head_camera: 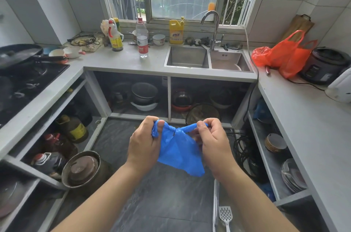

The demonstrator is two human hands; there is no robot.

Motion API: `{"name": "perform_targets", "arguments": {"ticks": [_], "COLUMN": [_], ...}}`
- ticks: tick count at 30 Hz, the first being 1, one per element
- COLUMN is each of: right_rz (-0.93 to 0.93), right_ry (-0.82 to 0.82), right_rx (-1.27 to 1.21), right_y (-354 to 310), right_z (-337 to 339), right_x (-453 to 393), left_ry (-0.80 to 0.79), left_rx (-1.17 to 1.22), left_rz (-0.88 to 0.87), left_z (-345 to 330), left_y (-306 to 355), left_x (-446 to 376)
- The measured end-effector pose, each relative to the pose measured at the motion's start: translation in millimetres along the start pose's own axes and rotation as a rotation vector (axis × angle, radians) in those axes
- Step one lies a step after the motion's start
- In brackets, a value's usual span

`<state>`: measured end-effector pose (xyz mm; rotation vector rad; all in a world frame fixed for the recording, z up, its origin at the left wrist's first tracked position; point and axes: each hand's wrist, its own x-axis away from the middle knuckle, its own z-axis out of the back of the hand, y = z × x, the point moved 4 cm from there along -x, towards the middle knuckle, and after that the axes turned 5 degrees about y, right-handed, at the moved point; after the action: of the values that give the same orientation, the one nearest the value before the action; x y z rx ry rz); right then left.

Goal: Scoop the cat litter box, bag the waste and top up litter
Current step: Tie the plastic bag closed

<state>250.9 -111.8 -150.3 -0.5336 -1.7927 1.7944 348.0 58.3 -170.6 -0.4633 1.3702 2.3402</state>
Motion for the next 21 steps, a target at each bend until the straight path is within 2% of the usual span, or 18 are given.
{"name": "perform_targets", "arguments": {"ticks": [4, 11, 18, 21], "right_rz": [-0.1, -0.157, -0.236, -0.246], "right_ry": [0.064, 0.179, 0.281, 0.322], "right_rx": [-0.112, -0.097, -0.092, -0.076], "right_y": [5.8, 20.2, 38.6, 44.8], "right_z": [9.5, 24.7, 43.9, 52.6], "right_x": [-8.6, -19.1, -24.4, -25.0], "left_ry": [-0.037, -0.128, -0.178, -0.179], "left_rx": [0.027, -0.02, -0.073, -0.099], "left_rz": [0.019, 0.012, -0.069, -0.02], "left_z": [-2.4, -5.1, -4.0, -1.9], "left_y": [-5.7, -19.5, -30.6, -41.1], "left_x": [1.2, 8.2, 16.1, 18.6]}}
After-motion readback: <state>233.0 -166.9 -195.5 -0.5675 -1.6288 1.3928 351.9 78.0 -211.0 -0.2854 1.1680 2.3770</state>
